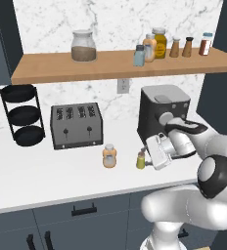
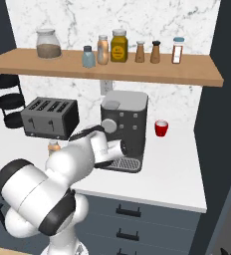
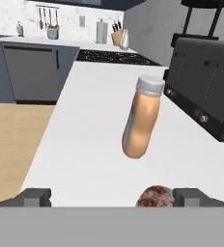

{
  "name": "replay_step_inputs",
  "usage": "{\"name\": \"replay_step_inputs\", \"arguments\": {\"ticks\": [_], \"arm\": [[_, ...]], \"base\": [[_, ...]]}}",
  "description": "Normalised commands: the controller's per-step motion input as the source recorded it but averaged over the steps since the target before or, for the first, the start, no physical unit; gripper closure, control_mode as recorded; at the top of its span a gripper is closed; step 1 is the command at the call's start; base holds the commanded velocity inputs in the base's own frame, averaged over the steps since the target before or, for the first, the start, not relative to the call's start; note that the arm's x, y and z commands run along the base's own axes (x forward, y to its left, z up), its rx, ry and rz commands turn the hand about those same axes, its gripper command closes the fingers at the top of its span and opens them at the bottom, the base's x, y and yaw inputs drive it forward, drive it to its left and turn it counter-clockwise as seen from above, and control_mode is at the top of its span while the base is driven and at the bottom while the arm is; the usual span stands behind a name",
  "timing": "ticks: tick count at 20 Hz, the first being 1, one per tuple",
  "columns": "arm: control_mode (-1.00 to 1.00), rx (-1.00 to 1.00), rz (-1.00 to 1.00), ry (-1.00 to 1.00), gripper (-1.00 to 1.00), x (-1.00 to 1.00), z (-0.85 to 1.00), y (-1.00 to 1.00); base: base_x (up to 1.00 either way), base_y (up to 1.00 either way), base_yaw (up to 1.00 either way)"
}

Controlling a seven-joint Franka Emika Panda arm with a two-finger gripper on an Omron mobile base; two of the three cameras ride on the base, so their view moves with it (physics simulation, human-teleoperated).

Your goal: Put the shaker and condiment bottle from the counter next to their counterparts in the cabinet.

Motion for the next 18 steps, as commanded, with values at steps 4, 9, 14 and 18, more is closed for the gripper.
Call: {"name": "replay_step_inputs", "arguments": {"ticks": [4,9,14,18], "arm": [[-1.00,0.00,0.00,0.00,-1.00,0.08,0.00,0.00],[-1.00,0.00,0.01,0.00,-1.00,0.01,0.00,0.00],[-1.00,0.00,0.01,0.00,-1.00,0.00,-0.05,0.01],[-1.00,0.00,0.06,0.03,-1.00,0.00,-0.53,0.13]], "base": [[0.00,0.00,0.00],[0.00,0.00,0.00],[0.00,0.00,0.00],[0.00,0.00,0.00]]}}
